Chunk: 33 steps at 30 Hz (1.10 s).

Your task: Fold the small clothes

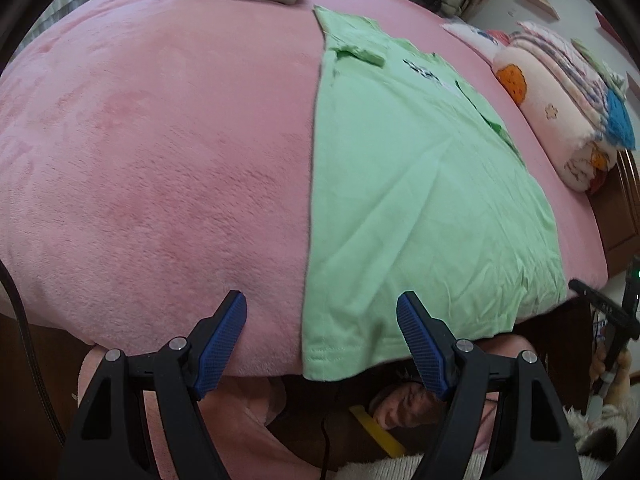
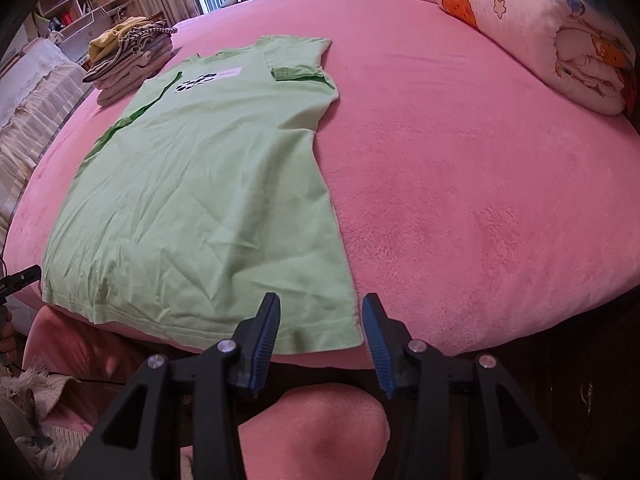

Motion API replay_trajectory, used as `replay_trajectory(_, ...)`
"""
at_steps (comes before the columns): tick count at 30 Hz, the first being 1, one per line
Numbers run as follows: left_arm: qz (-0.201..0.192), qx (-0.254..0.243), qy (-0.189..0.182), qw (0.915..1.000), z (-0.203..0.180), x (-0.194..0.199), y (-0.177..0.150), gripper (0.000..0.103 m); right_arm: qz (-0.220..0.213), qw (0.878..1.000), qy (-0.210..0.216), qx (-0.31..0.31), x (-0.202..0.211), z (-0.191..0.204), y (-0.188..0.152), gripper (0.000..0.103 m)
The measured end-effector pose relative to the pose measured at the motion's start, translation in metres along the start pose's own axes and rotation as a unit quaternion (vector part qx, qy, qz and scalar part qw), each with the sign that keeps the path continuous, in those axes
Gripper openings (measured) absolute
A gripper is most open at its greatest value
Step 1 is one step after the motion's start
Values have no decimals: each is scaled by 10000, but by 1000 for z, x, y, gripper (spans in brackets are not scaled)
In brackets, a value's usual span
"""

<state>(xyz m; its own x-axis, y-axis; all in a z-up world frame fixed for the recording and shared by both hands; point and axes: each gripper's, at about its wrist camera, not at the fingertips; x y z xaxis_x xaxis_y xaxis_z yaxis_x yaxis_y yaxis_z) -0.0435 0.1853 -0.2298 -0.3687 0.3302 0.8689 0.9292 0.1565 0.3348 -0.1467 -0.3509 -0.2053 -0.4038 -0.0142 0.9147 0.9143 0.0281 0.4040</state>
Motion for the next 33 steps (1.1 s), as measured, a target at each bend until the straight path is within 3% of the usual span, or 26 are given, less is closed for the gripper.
replay_trajectory(6, 243, -194, 64, 9995, -5, -12, -6, 76, 172, 9997, 23, 141, -13, -3, -3, 43)
replay_trajectory(16, 295, -163, 68, 9994, -3, -26, -9, 76, 253, 9996, 81, 113, -26, -12, -7, 42)
replay_trajectory(21, 219, -44, 32, 9997, 3, -29, -10, 75, 307, 9992, 246, 119, -33, -10, -8, 26)
replay_trajectory(24, 113, -3, 113, 9999, 7, -28, -13, 64, 350, 9988, 321, 143, -35, -6, -8, 15)
replay_trajectory(27, 89, 82, 24, 9999, 12, -26, -16, 43, 325, 9988, 333, 165, -33, -4, -8, 7)
replay_trajectory(29, 149, 170, -212, 9995, 17, -24, -17, 14, 288, 9989, 315, 172, -31, -2, -9, 5)
replay_trajectory(33, 144, 173, -288, 9993, 19, -22, -21, 11, 202, 9993, 265, 185, -23, 0, -12, 4)
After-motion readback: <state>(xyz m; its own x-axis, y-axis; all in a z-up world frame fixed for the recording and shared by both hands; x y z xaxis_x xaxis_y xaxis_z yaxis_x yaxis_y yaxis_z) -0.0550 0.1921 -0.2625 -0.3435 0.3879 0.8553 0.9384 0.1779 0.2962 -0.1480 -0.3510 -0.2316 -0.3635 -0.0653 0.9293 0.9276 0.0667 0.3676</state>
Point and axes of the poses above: each gripper's, at about its wrist camera, not at the fingertips, and x roughly against the way its jaws point, z to its left, y to its top, and after that the axes turned 5 degrees about x, right-handed
